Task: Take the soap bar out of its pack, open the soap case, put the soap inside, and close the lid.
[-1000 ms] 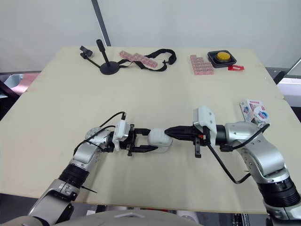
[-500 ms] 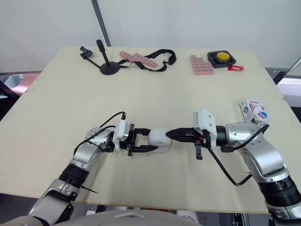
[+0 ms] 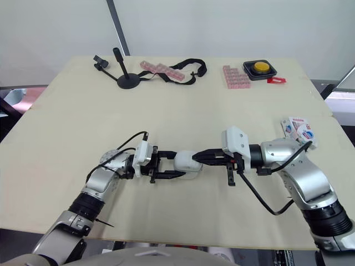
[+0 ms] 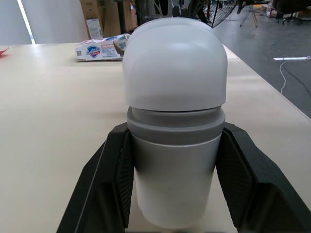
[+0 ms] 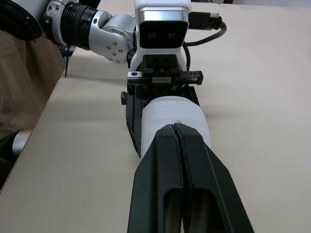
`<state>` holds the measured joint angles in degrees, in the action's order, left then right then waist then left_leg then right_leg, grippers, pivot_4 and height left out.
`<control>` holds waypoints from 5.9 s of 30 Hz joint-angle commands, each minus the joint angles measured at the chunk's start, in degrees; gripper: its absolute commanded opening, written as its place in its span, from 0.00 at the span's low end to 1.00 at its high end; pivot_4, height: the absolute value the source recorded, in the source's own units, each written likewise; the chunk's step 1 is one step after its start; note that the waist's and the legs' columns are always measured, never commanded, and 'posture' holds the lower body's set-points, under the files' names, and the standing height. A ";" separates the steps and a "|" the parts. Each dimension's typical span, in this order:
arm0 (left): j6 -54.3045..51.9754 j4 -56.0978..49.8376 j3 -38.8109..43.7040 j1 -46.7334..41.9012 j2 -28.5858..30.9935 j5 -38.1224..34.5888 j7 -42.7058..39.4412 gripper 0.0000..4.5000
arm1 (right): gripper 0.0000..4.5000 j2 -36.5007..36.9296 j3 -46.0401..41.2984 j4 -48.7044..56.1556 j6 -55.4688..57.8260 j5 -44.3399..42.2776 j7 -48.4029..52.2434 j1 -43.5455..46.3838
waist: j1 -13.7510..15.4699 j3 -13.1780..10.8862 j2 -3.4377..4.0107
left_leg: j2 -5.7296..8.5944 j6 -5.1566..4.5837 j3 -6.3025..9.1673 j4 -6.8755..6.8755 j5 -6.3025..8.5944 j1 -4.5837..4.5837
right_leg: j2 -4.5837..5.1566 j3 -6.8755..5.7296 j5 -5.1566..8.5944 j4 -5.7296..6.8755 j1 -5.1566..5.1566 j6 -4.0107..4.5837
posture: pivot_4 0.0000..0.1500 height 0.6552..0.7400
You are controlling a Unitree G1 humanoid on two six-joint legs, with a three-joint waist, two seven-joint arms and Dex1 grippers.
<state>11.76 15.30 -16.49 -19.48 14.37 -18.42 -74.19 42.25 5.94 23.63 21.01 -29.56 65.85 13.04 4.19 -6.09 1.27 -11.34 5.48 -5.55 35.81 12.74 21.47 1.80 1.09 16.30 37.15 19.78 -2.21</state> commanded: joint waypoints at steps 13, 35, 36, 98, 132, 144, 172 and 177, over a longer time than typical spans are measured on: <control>0.42 1.09 -0.22 -0.59 -0.45 1.60 1.04 0.42 | 0.01 2.29 6.28 3.75 9.67 1.84 -2.08 3.76 | 0.01 0.03 -0.03 | -0.02 0.01 0.00 -0.06 -0.01 -0.05 | 0.05 0.00 0.00 -0.05 -0.09 0.00 | 1.00 0.99; 0.83 1.26 -0.34 -0.27 -0.68 2.13 0.99 0.42 | 0.01 1.42 -0.51 4.42 12.14 -5.48 -3.47 6.41 | 0.24 0.02 -0.07 | -0.02 0.02 0.00 -0.17 -0.02 -0.03 | 0.12 -0.03 -0.01 -0.23 -0.10 -0.01 | 1.00 0.99; 0.87 1.26 -0.37 -0.22 -0.64 2.14 0.98 0.42 | 0.01 1.49 -1.33 4.50 12.35 -6.16 -3.40 6.43 | 0.24 0.02 -0.06 | 0.00 0.02 0.00 -0.19 -0.02 -0.02 | 0.11 -0.03 -0.01 -0.26 -0.08 -0.01 | 1.00 0.99; 0.52 0.50 -0.84 0.20 -0.18 2.23 1.79 0.42 | 1.00 2.10 -4.33 3.70 7.40 -6.06 -0.66 0.42 | 0.34 0.00 -0.08 | 0.08 -0.01 0.00 -0.48 -0.03 0.01 | 0.05 -0.11 -0.01 -0.54 -0.06 -0.01 | 1.00 0.99; 0.57 1.10 -0.69 -0.31 -0.40 2.64 2.43 0.42 | 0.44 -0.49 2.01 3.38 10.37 -2.13 -5.39 3.58 | 0.31 0.00 -0.09 | 0.09 0.04 0.00 -0.48 -0.04 0.01 | 0.05 -0.10 -0.01 -0.53 -0.04 -0.02 | 1.00 0.99; 0.65 0.88 -0.80 0.10 -0.48 2.75 2.66 0.42 | 0.44 2.33 4.09 6.79 16.84 -2.76 -4.09 6.92 | 0.34 0.00 -0.08 | 0.10 0.04 0.00 -0.48 -0.04 0.00 | 0.04 -0.10 -0.01 -0.52 -0.04 -0.02 | 1.00 0.99; 0.64 0.77 -0.76 0.33 -0.88 2.91 3.41 0.42 | 0.44 3.48 7.42 5.49 20.41 0.00 -5.23 8.87 | 0.44 0.01 -0.09 | 0.10 0.07 0.00 -0.48 -0.05 0.00 | 0.05 -0.09 -0.01 -0.50 -0.08 -0.01 | 1.00 0.99; 0.60 0.67 -0.80 0.41 -0.83 2.89 3.45 0.42 | 0.44 4.26 7.11 5.25 20.69 -0.42 -4.29 8.93 | 0.43 0.01 -0.09 | 0.09 0.07 0.00 -0.48 -0.05 -0.02 | 0.05 -0.09 -0.01 -0.50 -0.13 -0.01 | 1.00 0.99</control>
<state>12.89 15.53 -16.95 -19.61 13.09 -17.21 -72.04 45.41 12.15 29.24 40.26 -29.86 60.41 22.36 4.62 -6.08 1.18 -11.25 5.54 -5.55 35.33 12.68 21.44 1.85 1.00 16.30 36.64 19.65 -2.22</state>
